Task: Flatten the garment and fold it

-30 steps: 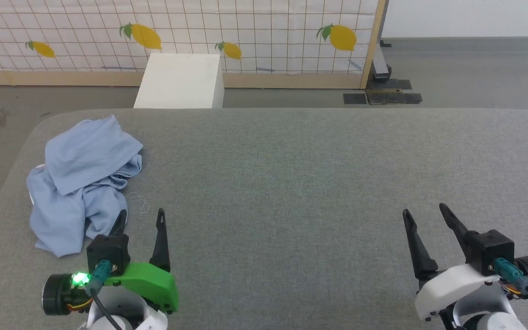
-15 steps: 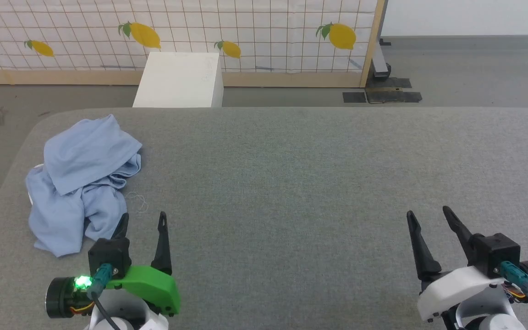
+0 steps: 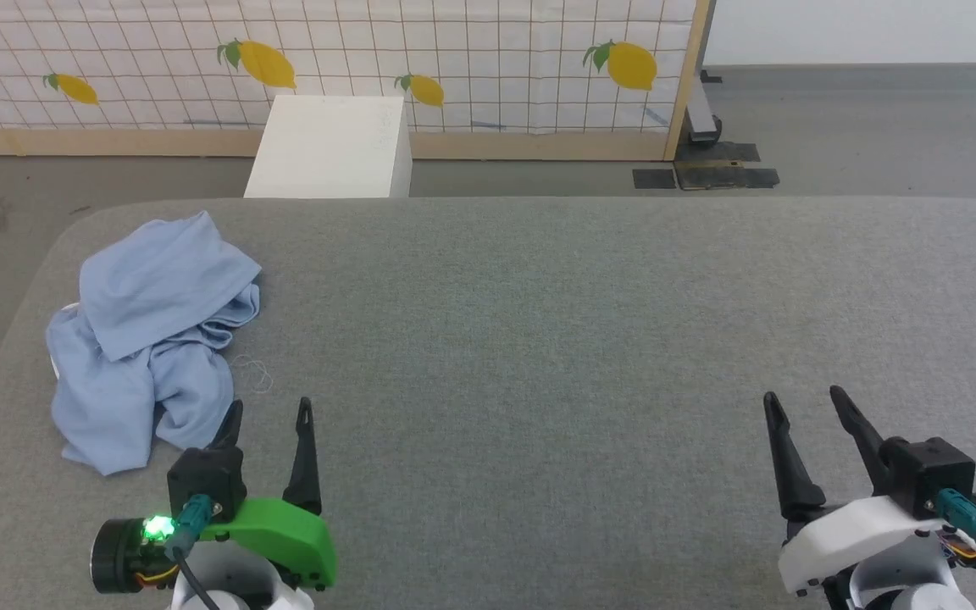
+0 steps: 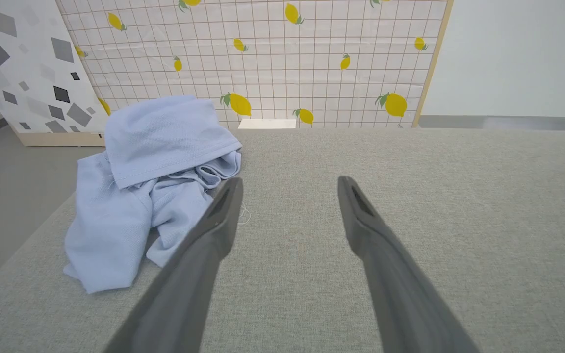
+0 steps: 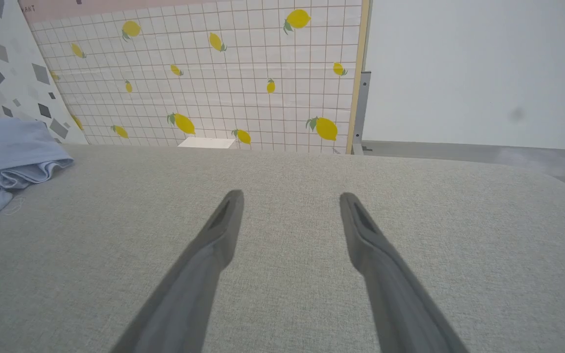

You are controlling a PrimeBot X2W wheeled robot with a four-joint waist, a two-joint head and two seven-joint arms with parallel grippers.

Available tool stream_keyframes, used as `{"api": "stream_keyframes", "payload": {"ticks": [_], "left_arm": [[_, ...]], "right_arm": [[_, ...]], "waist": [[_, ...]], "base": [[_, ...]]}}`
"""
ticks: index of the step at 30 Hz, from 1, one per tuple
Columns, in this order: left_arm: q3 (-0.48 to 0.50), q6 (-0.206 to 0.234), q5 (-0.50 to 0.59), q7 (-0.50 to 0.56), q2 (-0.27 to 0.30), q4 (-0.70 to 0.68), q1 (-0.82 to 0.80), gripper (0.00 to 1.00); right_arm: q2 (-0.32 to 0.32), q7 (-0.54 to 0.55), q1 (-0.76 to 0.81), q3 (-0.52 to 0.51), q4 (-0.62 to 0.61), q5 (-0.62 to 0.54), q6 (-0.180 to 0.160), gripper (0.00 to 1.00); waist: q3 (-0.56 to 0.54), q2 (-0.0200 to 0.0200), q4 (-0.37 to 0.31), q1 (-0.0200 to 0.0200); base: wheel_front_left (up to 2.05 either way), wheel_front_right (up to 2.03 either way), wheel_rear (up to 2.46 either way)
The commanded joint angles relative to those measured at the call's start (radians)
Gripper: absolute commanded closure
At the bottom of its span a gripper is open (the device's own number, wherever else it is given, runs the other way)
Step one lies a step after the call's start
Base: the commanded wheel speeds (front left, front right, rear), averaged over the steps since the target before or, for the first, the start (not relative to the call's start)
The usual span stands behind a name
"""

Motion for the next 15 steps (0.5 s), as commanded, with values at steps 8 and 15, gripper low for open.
{"api": "stream_keyframes", "payload": {"ticks": [8,15], "left_arm": [[-0.003,0.004,-0.019,-0.026,-0.002,0.015,-0.008,0.00],[-0.004,0.003,-0.026,-0.040,-0.003,0.026,-0.009,0.00]], "right_arm": [[0.001,-0.027,-0.011,-0.015,0.008,0.023,-0.001,0.00],[0.001,-0.041,-0.010,-0.024,0.014,0.033,-0.001,0.00]], "waist": [[-0.002,0.0000,-0.002,0.0000],[-0.003,0.0000,-0.002,0.0000]], "base": [[0.00,0.00,0.00],[0.00,0.00,0.00]]}}
